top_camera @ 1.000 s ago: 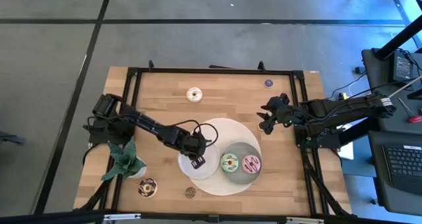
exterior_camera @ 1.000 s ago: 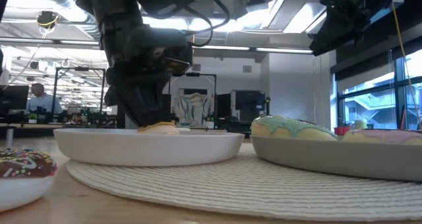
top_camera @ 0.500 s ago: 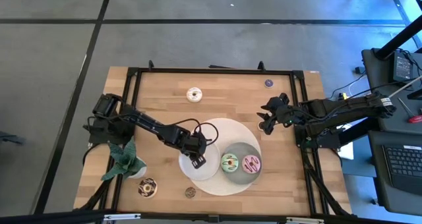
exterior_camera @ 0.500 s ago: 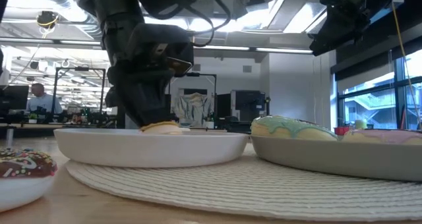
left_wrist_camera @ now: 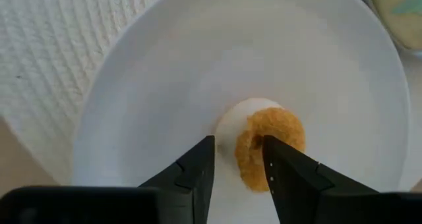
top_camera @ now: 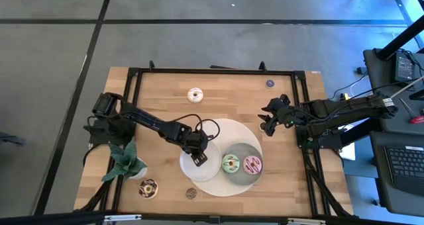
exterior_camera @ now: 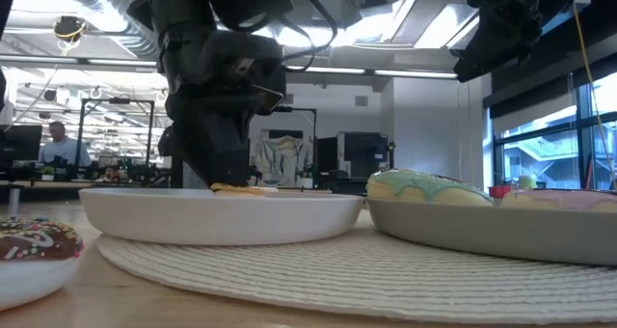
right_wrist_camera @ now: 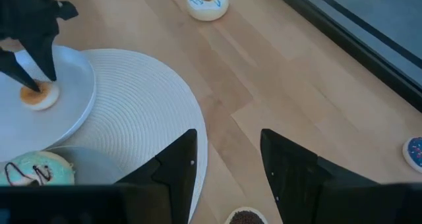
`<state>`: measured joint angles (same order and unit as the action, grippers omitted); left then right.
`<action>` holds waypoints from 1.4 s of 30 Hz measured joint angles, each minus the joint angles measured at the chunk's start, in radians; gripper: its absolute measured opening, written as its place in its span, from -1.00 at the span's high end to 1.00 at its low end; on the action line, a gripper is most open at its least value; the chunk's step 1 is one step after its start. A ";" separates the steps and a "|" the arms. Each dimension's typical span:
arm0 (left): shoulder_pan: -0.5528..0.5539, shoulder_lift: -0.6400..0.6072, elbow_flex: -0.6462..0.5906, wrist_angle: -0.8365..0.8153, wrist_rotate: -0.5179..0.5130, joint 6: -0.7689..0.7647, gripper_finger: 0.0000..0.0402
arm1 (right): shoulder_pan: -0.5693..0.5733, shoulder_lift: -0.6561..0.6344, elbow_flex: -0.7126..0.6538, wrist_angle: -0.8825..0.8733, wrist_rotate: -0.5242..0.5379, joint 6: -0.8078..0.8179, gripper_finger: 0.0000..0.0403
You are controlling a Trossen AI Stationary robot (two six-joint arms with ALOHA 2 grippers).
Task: Pick & Place donuts
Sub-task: Put the small yellow donut on the white plate, then put the small brown donut on the white plate
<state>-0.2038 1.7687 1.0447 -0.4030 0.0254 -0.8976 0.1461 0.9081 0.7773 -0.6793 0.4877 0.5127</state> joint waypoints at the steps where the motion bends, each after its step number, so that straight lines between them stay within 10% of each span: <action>1: 0.001 -0.012 0.000 -0.017 0.000 0.001 0.38 | 0.000 0.000 0.000 0.000 0.000 0.001 0.16; 42: 0.006 -0.318 0.001 0.150 -0.539 0.175 0.32 | 0.000 0.000 0.000 0.041 0.018 -0.025 0.16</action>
<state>-0.1978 1.4502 1.0454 -0.2526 -0.5140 -0.7224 0.1459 0.9077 0.7773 -0.6382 0.5056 0.4881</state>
